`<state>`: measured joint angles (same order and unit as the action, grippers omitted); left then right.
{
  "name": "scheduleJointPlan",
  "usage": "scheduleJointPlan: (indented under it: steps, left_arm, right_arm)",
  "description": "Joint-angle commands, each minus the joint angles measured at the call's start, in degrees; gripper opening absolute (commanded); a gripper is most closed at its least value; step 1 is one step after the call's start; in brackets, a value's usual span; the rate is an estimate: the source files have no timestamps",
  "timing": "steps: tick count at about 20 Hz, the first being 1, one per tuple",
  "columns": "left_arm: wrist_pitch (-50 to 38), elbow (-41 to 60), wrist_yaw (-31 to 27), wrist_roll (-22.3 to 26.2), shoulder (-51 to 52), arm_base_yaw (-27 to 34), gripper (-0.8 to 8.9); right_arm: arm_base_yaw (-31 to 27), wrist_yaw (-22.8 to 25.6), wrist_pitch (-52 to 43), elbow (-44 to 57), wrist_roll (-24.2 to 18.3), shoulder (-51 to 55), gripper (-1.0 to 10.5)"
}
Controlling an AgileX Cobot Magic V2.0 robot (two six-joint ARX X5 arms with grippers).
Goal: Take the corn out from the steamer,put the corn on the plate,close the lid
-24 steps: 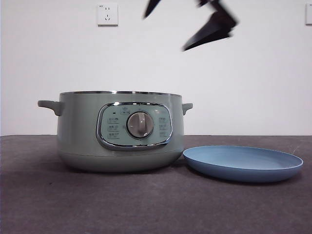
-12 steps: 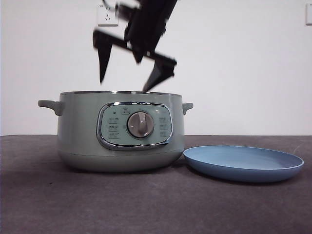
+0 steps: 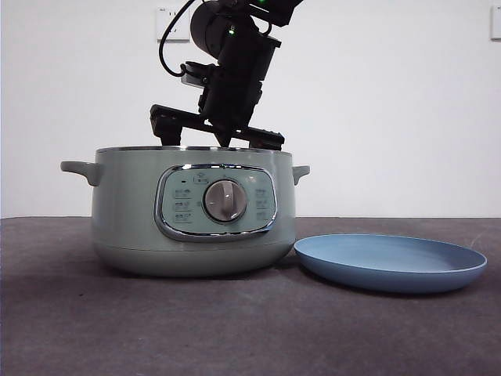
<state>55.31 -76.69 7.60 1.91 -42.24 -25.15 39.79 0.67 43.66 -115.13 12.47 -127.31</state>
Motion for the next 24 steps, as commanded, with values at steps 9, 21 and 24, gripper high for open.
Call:
scheduleJointPlan:
  steps: [9, 21, 24]
  left_arm:
    - [-2.4, -0.3, 0.0, 0.1, 0.7, 0.1, -0.09]
    - [-1.6, -0.3, 0.0, 0.3, 0.7, 0.1, -0.09]
    - [-1.7, -0.3, 0.0, 0.3, 0.7, 0.1, -0.09]
  right_arm:
    - [1.0, 1.2, 3.2, 0.4, -0.5, -3.5, 5.3]
    - [1.6, 1.1, 0.6, 0.4, -2.1, -1.2, -0.1]
    - [1.6, 1.2, 0.6, 0.4, -4.9, 8.7, -0.1]
